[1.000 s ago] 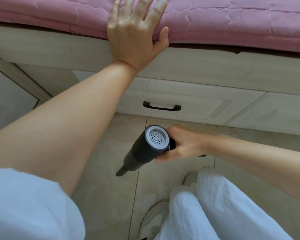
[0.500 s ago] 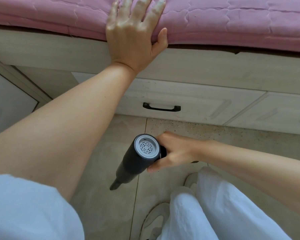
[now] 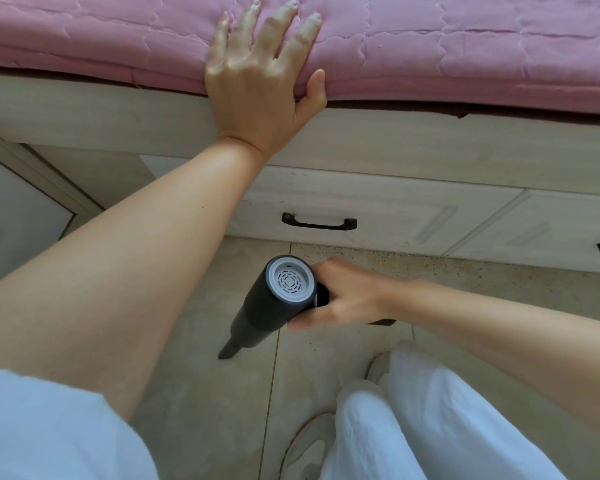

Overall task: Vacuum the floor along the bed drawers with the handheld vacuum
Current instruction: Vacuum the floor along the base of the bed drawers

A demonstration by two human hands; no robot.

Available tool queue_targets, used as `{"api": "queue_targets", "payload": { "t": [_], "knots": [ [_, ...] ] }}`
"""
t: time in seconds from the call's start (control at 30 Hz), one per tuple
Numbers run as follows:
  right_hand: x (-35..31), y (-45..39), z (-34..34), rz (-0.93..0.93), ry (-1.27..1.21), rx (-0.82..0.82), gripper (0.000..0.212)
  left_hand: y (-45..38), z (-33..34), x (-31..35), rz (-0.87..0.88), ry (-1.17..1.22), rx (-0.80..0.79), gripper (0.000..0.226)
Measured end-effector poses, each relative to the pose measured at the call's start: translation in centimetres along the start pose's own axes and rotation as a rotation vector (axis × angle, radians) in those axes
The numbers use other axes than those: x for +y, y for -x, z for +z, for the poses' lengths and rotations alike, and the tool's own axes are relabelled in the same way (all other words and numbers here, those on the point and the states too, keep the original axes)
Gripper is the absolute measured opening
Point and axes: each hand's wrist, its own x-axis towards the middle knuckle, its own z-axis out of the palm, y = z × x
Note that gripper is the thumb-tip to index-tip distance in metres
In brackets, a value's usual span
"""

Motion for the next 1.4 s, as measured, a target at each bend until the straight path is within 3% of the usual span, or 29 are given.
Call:
{"api": "queue_targets", "payload": {
  "t": [0.3,0.53,0.67,0.83,1.13,1.4],
  "knots": [
    [2.0,3.7,-4.4,0.158,0.026,0.006,0.024,0.0,-0.1,-0.1,0.014,-0.007,-0.019,0.044],
    [2.6,4.8,-5.4,0.168,0.032,-0.085,0.024,-0.1,-0.1,0.0,0.017,-0.004,-0.026,0.045],
    [3.2,4.6,-5.5,0.163,0.063,0.002,0.026,-0.1,-0.1,0.0,0.014,-0.005,-0.030,0.045],
    [3.7,4.8,-5.8,0.146,0.051,0.123,0.042,-0.1,-0.2,0.0,0.004,0.006,-0.036,0.045],
    [3.8,4.8,-6.6,0.126,0.045,0.045,0.032,-0.1,-0.2,0.2,-0.013,-0.002,-0.034,0.045],
    [4.2,4.6,-6.9,0.113,0.076,0.156,0.018,-0.9,-1.0,0.5,0.003,0.008,-0.100,0.046]
  ]
}}
